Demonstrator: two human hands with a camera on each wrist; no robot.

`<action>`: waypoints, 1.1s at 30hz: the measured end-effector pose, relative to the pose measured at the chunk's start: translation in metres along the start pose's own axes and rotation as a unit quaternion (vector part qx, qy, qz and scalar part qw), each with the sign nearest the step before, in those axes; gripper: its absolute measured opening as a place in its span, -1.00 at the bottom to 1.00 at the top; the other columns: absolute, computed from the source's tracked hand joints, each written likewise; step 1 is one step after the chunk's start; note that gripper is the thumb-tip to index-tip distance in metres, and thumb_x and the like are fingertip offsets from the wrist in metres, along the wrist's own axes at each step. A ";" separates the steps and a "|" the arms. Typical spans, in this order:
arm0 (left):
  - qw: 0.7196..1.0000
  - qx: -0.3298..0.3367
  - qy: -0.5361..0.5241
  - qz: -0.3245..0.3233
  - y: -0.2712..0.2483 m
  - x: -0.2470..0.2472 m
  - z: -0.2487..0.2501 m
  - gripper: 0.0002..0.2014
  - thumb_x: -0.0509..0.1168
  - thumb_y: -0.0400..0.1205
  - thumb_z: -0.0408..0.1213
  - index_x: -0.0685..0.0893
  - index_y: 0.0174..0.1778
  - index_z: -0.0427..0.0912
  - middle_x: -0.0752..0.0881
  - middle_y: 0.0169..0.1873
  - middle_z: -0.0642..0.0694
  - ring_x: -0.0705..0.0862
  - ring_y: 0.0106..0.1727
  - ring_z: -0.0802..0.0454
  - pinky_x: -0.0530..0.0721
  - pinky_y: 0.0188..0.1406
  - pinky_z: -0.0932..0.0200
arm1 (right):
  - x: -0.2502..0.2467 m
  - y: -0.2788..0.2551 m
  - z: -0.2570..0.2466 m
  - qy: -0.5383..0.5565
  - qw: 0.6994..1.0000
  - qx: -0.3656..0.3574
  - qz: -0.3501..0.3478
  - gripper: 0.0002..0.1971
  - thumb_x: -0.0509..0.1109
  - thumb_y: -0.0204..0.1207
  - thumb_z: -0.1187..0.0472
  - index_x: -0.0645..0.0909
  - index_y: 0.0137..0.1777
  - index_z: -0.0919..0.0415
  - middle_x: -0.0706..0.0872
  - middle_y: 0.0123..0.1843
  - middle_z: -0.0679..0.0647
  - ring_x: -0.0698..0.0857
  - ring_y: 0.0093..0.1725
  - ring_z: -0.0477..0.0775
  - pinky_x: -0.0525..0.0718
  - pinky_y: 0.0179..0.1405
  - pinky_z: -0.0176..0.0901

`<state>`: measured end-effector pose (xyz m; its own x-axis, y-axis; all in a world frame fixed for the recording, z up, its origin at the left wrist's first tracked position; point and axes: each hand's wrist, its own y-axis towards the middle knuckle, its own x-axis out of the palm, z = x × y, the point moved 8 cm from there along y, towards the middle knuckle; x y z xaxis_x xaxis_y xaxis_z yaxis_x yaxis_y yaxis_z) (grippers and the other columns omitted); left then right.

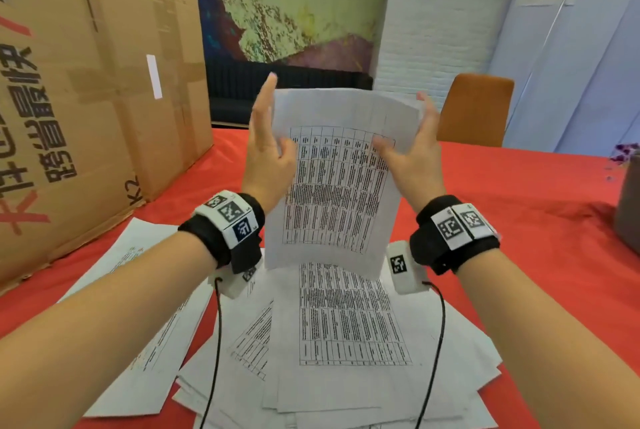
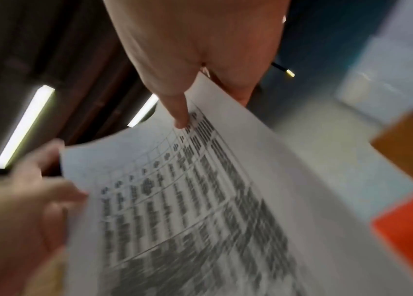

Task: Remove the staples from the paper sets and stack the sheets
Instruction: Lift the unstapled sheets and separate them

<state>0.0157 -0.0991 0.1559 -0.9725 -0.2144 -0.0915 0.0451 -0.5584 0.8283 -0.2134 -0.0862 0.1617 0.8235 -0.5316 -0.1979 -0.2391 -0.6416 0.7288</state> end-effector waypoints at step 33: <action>0.979 -0.193 0.027 0.063 -0.029 0.007 -0.049 -0.78 0.03 0.66 -0.46 0.57 0.08 -0.27 0.53 -0.33 0.07 0.42 -0.40 0.24 0.37 -0.48 0.47 | 0.030 -0.053 0.045 0.147 0.962 0.212 -0.093 -0.88 0.43 0.55 0.26 0.68 0.07 0.18 0.77 0.09 0.15 0.74 0.15 0.16 0.66 0.27 0.12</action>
<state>0.0184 -0.1233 0.1039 -0.9405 -0.3375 -0.0395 0.2572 -0.7832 0.5661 -0.1994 -0.0928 0.0872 0.9673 -0.2469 -0.0589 -0.2110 -0.9112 0.3538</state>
